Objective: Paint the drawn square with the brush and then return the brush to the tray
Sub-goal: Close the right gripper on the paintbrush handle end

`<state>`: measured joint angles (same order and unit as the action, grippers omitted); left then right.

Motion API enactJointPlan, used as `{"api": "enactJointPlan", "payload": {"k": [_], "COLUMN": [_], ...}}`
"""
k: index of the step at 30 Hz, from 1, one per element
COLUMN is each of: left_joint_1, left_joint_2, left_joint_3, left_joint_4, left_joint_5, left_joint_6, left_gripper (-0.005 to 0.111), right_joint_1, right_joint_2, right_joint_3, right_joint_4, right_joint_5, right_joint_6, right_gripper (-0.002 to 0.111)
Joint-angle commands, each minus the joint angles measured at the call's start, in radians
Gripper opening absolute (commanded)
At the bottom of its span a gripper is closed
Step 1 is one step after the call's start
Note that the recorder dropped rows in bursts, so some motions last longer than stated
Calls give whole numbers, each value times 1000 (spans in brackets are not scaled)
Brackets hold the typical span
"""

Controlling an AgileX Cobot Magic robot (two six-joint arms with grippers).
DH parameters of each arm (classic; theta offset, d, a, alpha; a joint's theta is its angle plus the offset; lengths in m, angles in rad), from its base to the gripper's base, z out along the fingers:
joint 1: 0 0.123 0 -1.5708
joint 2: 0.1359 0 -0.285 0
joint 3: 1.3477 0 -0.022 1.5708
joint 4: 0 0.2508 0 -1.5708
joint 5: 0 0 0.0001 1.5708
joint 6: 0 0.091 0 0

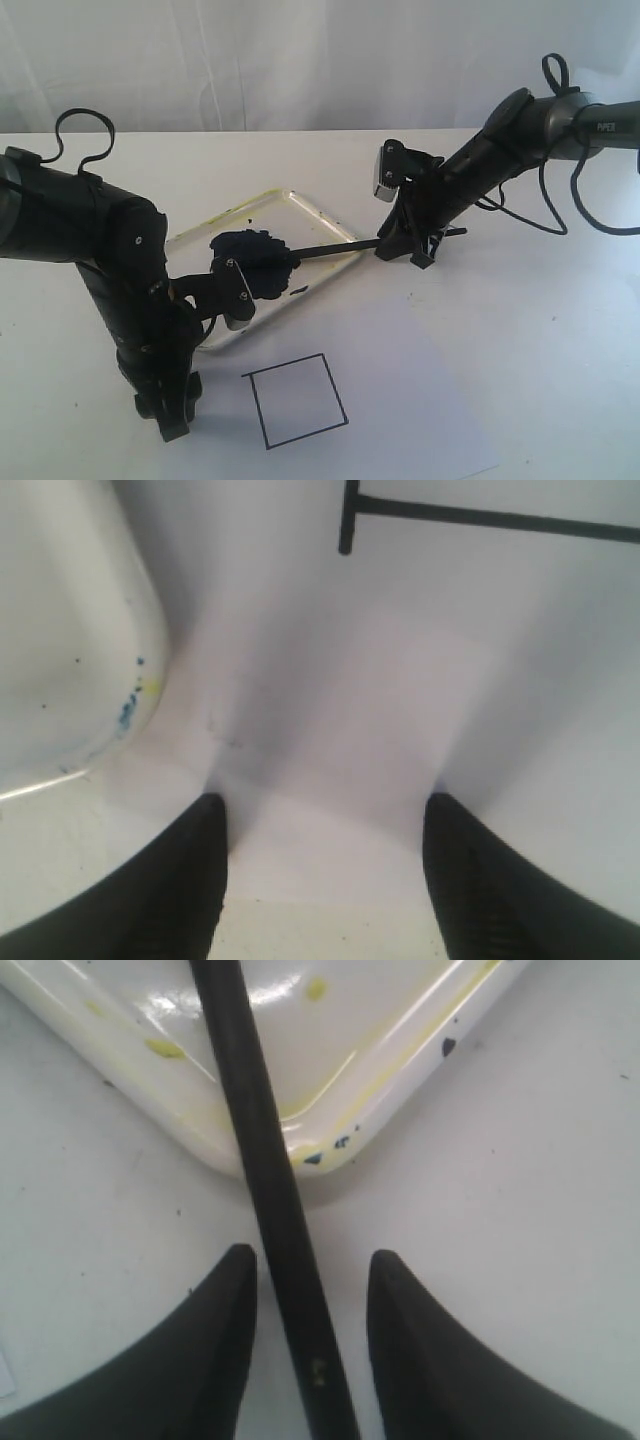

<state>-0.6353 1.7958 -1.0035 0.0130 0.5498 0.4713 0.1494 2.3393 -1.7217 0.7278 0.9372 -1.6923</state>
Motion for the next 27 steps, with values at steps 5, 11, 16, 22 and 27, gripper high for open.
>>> {"api": "enactJointPlan", "payload": {"k": [5, 11, 16, 22, 27], "left_joint_1": [-5, -5, -5, -5, -5], "left_joint_2": [9, 9, 9, 9, 9], "left_joint_3": [15, 15, 15, 15, 15], "left_joint_4": [-13, -13, -13, -13, -13], "left_joint_5": [-8, -8, -8, -8, -8], "left_joint_6": [-3, -3, -3, -3, -3], "left_gripper": [62, 62, 62, 62, 62], "right_joint_1": [0, 0, 0, 0, 0], "right_joint_2": [-11, -11, -11, -11, -11], "right_joint_3": [-1, -1, -1, -1, -1], "right_joint_4": [-5, -5, -5, -5, -5], "right_joint_5": [7, 7, 7, 7, 18], "right_joint_6": [-12, -12, -12, -12, -17], "right_gripper": [28, 18, 14, 4, 0]}}
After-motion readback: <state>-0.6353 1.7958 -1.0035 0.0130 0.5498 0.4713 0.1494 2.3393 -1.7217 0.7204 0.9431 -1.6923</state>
